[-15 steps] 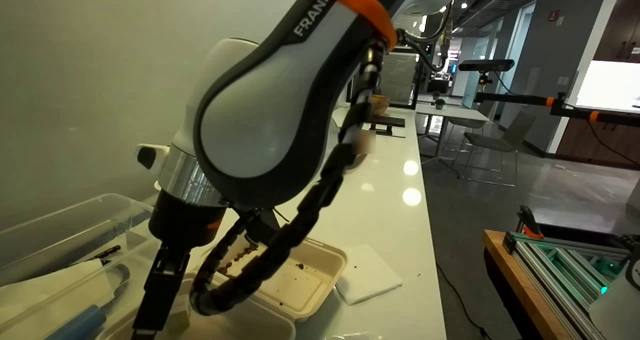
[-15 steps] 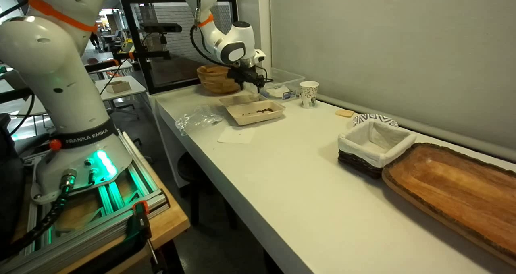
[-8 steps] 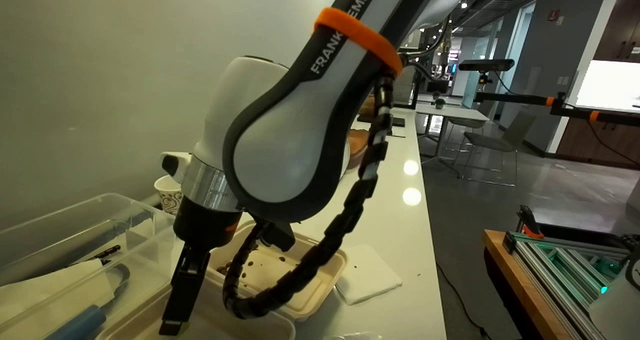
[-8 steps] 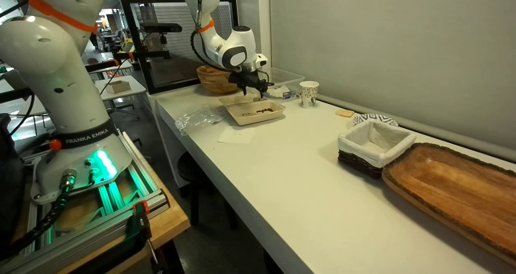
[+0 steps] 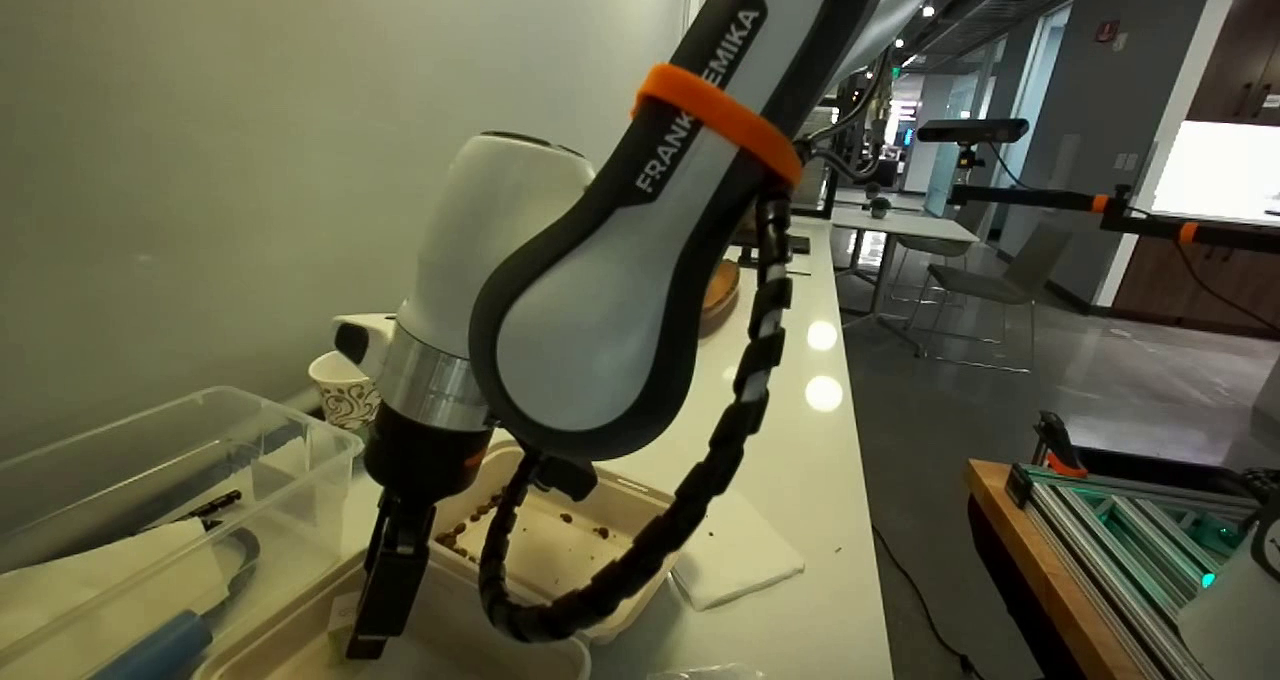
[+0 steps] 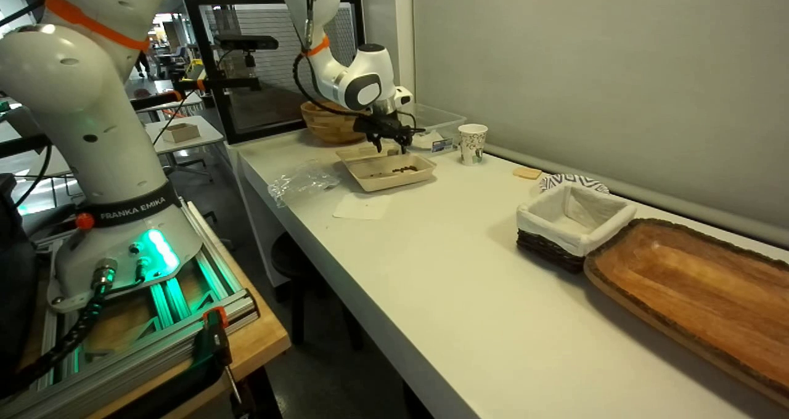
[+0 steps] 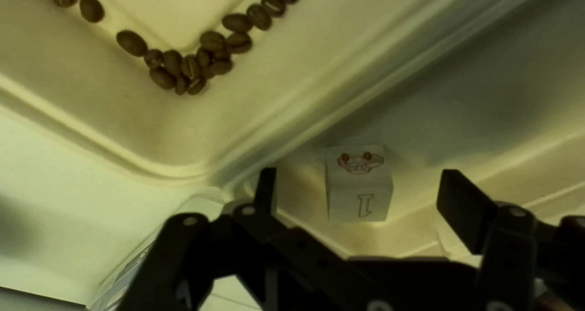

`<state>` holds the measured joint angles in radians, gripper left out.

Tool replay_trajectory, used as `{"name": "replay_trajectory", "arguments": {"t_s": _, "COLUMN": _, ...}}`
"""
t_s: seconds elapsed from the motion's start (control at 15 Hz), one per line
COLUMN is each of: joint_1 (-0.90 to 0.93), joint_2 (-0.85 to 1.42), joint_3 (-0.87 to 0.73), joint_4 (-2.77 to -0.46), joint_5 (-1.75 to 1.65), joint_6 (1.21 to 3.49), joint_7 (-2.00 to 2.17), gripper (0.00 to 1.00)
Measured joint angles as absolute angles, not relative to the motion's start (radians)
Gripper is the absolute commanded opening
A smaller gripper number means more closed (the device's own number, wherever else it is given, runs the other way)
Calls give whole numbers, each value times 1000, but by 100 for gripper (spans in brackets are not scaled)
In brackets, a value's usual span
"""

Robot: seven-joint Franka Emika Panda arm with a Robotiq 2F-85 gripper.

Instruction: Put the square block on the wooden mat

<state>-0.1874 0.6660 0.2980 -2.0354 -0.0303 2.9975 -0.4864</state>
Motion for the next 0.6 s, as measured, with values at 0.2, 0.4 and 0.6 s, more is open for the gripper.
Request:
{"name": "replay_trajectory", "arguments": {"t_s": 0.2, "joint_1": -187, "joint_2": 681, "joint_3": 300, "joint_4": -2021, "joint_5": -51, "joint_6": 2999, "joint_7": -487, "gripper": 72}}
{"name": "replay_trajectory", "arguments": {"t_s": 0.4, "joint_1": -187, "joint_2": 694, "joint_3": 303, "joint_4": -2005, "joint_5": -68, "joint_6": 2999, "joint_7": -488, "gripper": 45}}
{"name": "replay_trajectory", "arguments": {"t_s": 0.6, "joint_1": -187, "joint_2": 704, "joint_3": 311, "joint_4": -1993, "joint_5": -73, "joint_6": 2999, "joint_7": -488, "gripper": 21}}
